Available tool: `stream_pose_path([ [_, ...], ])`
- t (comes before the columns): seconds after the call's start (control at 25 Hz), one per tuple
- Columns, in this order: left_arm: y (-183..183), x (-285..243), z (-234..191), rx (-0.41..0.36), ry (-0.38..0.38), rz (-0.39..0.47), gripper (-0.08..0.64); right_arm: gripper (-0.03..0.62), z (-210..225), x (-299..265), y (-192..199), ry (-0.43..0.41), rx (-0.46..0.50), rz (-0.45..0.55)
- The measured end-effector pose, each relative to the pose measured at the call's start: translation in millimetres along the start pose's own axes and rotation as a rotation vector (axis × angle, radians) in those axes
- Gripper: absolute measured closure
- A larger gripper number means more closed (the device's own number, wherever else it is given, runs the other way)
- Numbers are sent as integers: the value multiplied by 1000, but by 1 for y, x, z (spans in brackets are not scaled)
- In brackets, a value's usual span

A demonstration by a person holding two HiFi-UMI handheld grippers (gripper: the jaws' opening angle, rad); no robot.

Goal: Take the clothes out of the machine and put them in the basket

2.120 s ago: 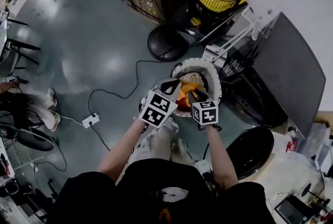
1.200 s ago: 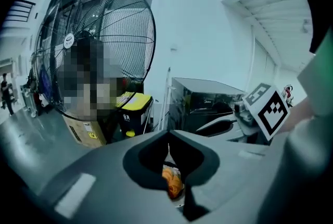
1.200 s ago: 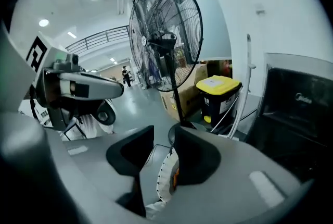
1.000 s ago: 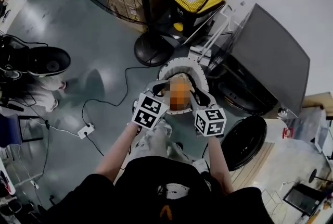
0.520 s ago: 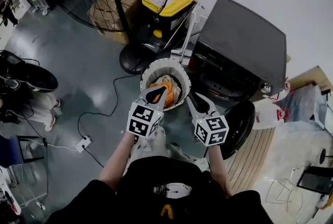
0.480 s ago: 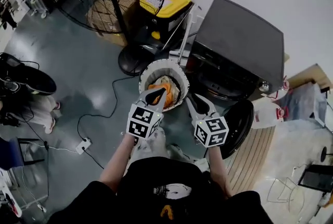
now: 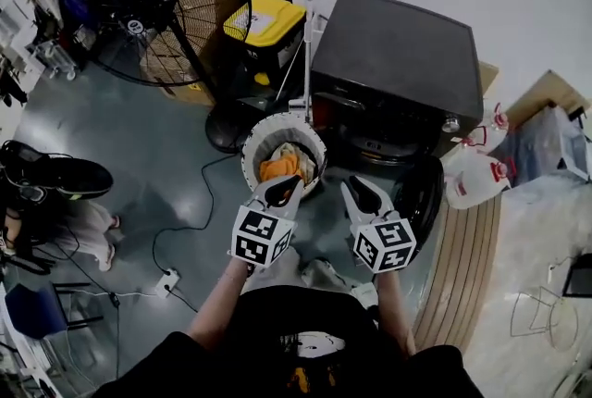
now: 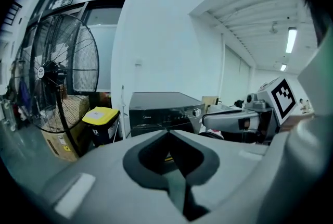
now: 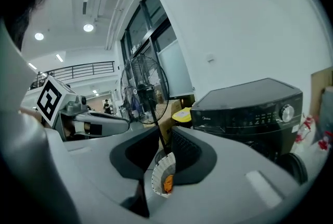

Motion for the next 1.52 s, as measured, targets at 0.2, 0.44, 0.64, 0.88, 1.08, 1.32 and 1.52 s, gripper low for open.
stream_pose_path([
  [0.2,-4,6,21,-19,50,4,557,514,0,24,-2,50,-21,35],
  [0.44,-6,17,37,-44,123,13,557,530,-14,47,-4,106,-51,82],
  [0.64,-2,40,38,-56,179,24,557,568,-36,61,1,170,-66,108],
  [0.88,9,79,29,-70,220,36,557,584,-76,72,8,216,-84,133],
  [1.08,17,107,21,-67,248,49,557,584,-109,73,9,226,-58,133],
  [1.32,20,131,22,-87,286,79,557,584,-137,75,10,230,-26,126],
  [1.52,21,142,24,-93,308,100,557,584,-149,76,13,234,-1,123],
])
Point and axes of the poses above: the fingertips, and each gripper's own axes: x backward along the fingers, z to its right, y out of its underside, the point moved 1 cm from there along x, backward along the fingers, and after that the axes turned 2 degrees about z, right-handed, at the moved point
